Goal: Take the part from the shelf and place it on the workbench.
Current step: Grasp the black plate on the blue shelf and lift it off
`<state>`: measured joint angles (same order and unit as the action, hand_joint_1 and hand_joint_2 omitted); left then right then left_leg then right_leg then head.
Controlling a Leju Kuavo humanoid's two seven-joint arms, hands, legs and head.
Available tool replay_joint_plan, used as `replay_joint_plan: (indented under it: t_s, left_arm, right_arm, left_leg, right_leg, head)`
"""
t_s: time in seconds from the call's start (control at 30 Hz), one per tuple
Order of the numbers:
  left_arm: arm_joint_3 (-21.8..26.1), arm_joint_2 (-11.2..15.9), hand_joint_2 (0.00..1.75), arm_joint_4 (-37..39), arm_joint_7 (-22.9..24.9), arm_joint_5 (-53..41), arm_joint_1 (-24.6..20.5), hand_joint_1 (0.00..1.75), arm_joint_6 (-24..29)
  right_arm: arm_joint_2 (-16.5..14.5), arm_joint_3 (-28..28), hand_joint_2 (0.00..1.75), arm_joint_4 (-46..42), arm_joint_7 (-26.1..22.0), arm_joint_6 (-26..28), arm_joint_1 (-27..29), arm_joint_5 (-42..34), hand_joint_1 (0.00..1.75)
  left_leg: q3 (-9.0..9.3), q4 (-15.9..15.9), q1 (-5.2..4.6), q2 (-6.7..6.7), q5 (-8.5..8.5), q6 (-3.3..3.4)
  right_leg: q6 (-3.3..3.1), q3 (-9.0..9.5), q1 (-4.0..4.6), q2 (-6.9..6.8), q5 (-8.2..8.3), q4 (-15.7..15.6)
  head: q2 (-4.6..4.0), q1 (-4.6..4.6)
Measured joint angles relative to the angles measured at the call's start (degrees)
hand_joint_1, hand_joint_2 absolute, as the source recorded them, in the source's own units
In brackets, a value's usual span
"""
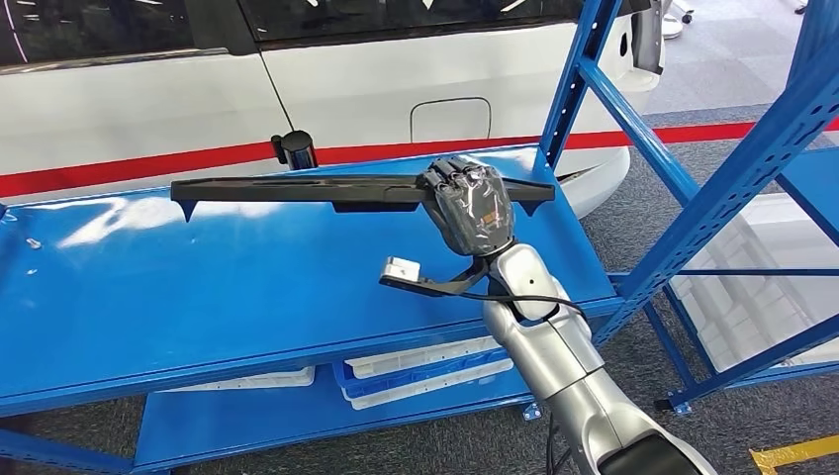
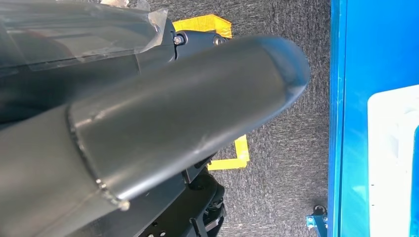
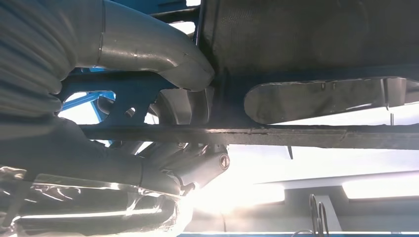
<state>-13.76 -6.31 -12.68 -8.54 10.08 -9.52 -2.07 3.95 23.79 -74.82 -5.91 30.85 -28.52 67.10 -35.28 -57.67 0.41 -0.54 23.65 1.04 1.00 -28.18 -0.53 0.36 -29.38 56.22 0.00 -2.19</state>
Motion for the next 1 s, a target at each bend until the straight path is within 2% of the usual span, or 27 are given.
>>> replay_joint_plan:
  t_s: [0.07, 0.13, 0.17, 0.2, 0.27, 0.3, 0.33, 0.37, 0.43, 0.47, 0.5, 0.57, 0.63, 0.67, 0.7, 0.77, 0.8, 0.83, 0.87, 0.9, 0.97, 1.0]
  left_arm:
    - [0.2, 0.0, 0.0, 0.0, 0.0, 0.1, 0.0, 0.0, 0.1]
    - [0.4, 0.0, 0.0, 0.0, 0.0, 0.1, 0.1, 0.0, 0.3]
    - [0.4, 0.0, 0.0, 0.0, 0.0, 0.1, 0.1, 0.0, 0.3]
    - [0.4, -0.1, 0.0, 0.0, 0.1, 0.1, 0.1, 0.0, 0.3]
    - [0.5, -0.2, 0.0, 0.0, 0.1, 0.1, 0.1, 0.0, 0.5]
    - [0.5, -0.2, 0.0, 0.0, 0.2, 0.1, 0.1, 0.0, 0.6]
    - [0.5, -0.2, 0.0, 0.0, 0.2, 0.1, 0.2, 0.0, 0.6]
    - [0.6, -0.2, 0.0, 0.0, 0.2, 0.1, 0.2, 0.0, 0.7]
    - [0.7, -0.2, 0.0, 0.0, 0.2, 0.1, 0.3, 0.0, 0.7]
    - [0.9, -0.2, 0.0, 0.0, 0.2, 0.2, 0.3, 0.0, 0.7]
    - [1.1, -0.2, 0.0, 0.0, 0.1, 0.2, 0.3, 0.0, 0.7]
    - [1.4, -0.1, 0.0, 0.0, -0.1, 0.3, 0.4, 0.0, 0.7]
    - [1.7, -0.1, 0.0, 0.0, -0.3, 0.3, 0.6, 0.0, 0.7]
    - [1.7, -0.1, 0.0, 0.0, -0.4, 0.3, 0.6, 0.0, 0.7]
    - [1.8, -0.1, 0.0, 0.0, -0.4, 0.3, 0.6, 0.0, 0.7]
    - [1.9, -0.1, 0.0, 0.0, -0.5, 0.3, 0.7, 0.0, 0.7]
    - [1.9, -0.1, 0.0, 0.0, -0.5, 0.3, 0.7, 0.0, 0.7]
    - [1.9, -0.1, 0.0, 0.0, -0.5, 0.3, 0.8, 0.0, 0.7]
    - [1.9, -0.1, 0.0, 0.0, -0.5, 0.3, 0.9, 0.0, 0.7]
    - [2.0, -0.1, 0.0, 0.0, -0.5, 0.3, 0.9, 0.0, 0.7]
    - [2.1, -0.1, 0.0, 0.0, -0.5, 0.3, 0.9, 0.0, 0.7]
    - [2.2, -0.1, 0.0, 0.0, -0.6, 0.3, 0.8, 0.0, 0.7]
  right_arm:
    - [-0.1, 0.2, 1.75, 0.0, -0.4, 0.1, 0.1, -0.9, 1.75]
    - [-0.2, 0.4, 1.75, -0.1, -0.7, 0.2, 0.2, -1.5, 1.75]
    - [-0.2, 0.5, 1.75, -0.2, -0.7, 0.2, 0.3, -1.6, 1.75]
    - [-0.2, 0.5, 1.75, -0.2, -0.7, 0.3, 0.4, -1.8, 1.75]
    - [-0.2, 0.6, 1.75, -0.2, -0.7, 0.4, 0.9, -2.2, 1.75]
    - [-0.2, 0.6, 1.75, -0.2, -0.8, 0.4, 1.2, -2.4, 1.75]
    - [-0.1, 0.7, 1.75, -0.2, -0.9, 0.4, 1.6, -2.6, 1.75]
    - [-0.1, 0.7, 1.75, -0.2, -1.0, 0.4, 1.9, -2.7, 1.75]
    - [-0.1, 0.8, 1.75, -0.2, -1.4, 0.4, 2.2, -3.0, 1.75]
    - [-0.1, 0.8, 1.75, -0.1, -1.5, 0.4, 2.1, -3.2, 1.75]
    - [-0.2, 0.8, 1.75, 0.0, -1.7, 0.4, 2.0, -3.3, 1.75]
    - [-0.4, 0.9, 1.75, 0.2, -2.0, 0.5, 2.0, -3.6, 1.75]
    - [-0.5, 0.9, 1.75, 0.3, -2.1, 0.5, 1.9, -3.7, 1.75]
    - [-0.6, 0.9, 1.75, 0.4, -2.1, 0.5, 1.8, -3.7, 1.75]
    - [-0.7, 0.9, 1.75, 0.4, -2.2, 0.5, 1.8, -3.8, 1.75]
    - [-0.8, 0.9, 1.75, 0.5, -2.2, 0.5, 1.7, -3.8, 1.75]
    - [-0.9, 0.9, 1.75, 0.7, -2.2, 0.5, 1.7, -3.8, 1.75]
    - [-0.9, 0.9, 1.75, 0.8, -2.2, 0.5, 1.7, -3.8, 1.75]
    - [-0.9, 0.9, 1.75, 1.0, -2.3, 0.5, 1.7, -3.8, 1.75]
    - [-0.9, 1.0, 1.75, 1.0, -2.3, 0.5, 1.7, -3.8, 1.75]
    - [-1.1, 1.0, 1.75, 1.1, -2.3, 0.5, 1.6, -3.8, 1.75]
    - [-1.2, 1.0, 1.75, 1.1, -2.2, 0.5, 1.5, -3.8, 1.75]
  left_leg:
    - [-0.03, 0.0, -0.15, 0.0, 0.14, 0.57]
    - [0.79, 1.3, 0.09, 0.1, -0.38, 1.1]
    - [1.3, 2.2, 0.29, 0.19, -0.73, 1.34]
    - [1.75, 2.8, 0.48, 0.28, -1.02, 1.51]
    - [1.94, 3.2, 0.59, 0.34, -1.13, 1.6]
    - [1.93, 3.2, 0.64, 0.31, -1.07, 1.53]
    - [1.93, 3.1, 0.74, 0.26, -0.99, 1.4]
    - [1.93, 3.0, 0.92, 0.19, -0.88, 1.15]
    - [1.84, 2.2, 1.36, 0.1, -0.36, 0.22]
    - [1.65, 1.6, 1.43, 0.07, 0.04, -0.42]
    - [1.45, 1.1, 1.43, 0.07, 0.36, -1.03]
    - [1.18, 0.8, 1.38, 0.08, 0.56, -1.87]
    - [1.0, 0.6, 1.72, 0.19, 0.73, -2.31]
    - [0.53, -0.5, 1.86, 0.28, 1.52, -2.46]
    - [-0.49, -2.8, 1.9, 0.35, 3.01, -2.55]
    - [-4.08, -10.6, 1.76, 0.42, 7.08, -2.53]
    - [-5.94, -14.4, 1.67, 0.41, 8.58, -2.41]
    - [-7.06, -16.7, 1.56, 0.41, 9.11, -2.16]
    - [-7.1, -16.7, 1.39, 0.4, 8.52, -1.77]
    - [-6.21, -14.9, 1.17, 0.39, 7.21, -1.29]
    - [-2.25, -7.3, 0.43, 0.36, 3.73, 0.15]
    - [-0.65, -4.2, 0.03, 0.49, 2.7, 0.65]
  right_leg:
    - [0.22, 0.06, -0.19, 0.02, 0.11, -0.3]
    - [0.44, 0.09, -0.05, 0.0, -0.01, -0.4]
    - [0.44, -0.42, -0.03, -0.01, -0.56, 0.6]
    - [0.35, -1.67, -0.06, -0.03, -1.58, 3.0]
    - [0.27, -6.04, -0.38, -0.03, -4.2, 10.8]
    - [0.51, -8.19, -0.63, -0.04, -4.93, 14.1]
    - [1.0, -9.53, -0.94, -0.05, -4.8, 15.7]
    - [1.76, -9.74, -1.3, -0.08, -3.68, 14.8]
    - [3.58, -7.24, -2.13, -0.4, 0.29, 7.6]
    - [4.03, -5.82, -2.28, -0.47, 1.87, 4.2]
    - [3.95, -4.96, -2.32, -0.51, 2.8, 2.2]
    - [2.82, -4.95, -1.93, -0.29, 3.06, 2.0]
    - [1.76, -5.3, -1.84, -0.21, 3.22, 2.3]
    - [1.37, -5.36, -1.82, -0.19, 3.31, 2.3]
    - [1.03, -5.39, -1.77, -0.19, 3.39, 2.3]
    - [0.61, -5.53, -1.36, -0.25, 3.46, 2.3]
    - [0.45, -5.62, -1.1, -0.28, 3.48, 2.3]
    - [0.32, -5.68, -0.82, -0.3, 3.51, 2.3]
    - [0.21, -5.69, -0.57, -0.29, 3.53, 2.3]
    - [0.14, -5.66, -0.37, -0.26, 3.54, 2.3]
    - [0.09, -5.55, -0.08, -0.21, 3.55, 2.3]
    - [0.11, -5.58, 0.04, -0.2, 3.55, 2.3]
  head:
    - [0.0, 0.0]
    - [0.0, -0.01]
    - [0.0, -0.04]
    - [0.0, -0.08]
    - [0.0, -0.13]
    - [0.0, -0.13]
    - [0.0, -0.12]
    - [0.0, -0.13]
    - [0.0, -0.16]
    - [0.0, -0.19]
    - [0.0, -0.15]
    - [0.0, -0.04]
    - [0.01, 0.04]
    - [0.0, 0.04]
    - [0.01, 0.05]
    - [0.0, 0.05]
    - [0.0, 0.06]
    - [0.0, 0.06]
    - [0.0, 0.06]
    - [0.0, 0.06]
    - [0.0, 0.04]
    - [0.0, 0.05]
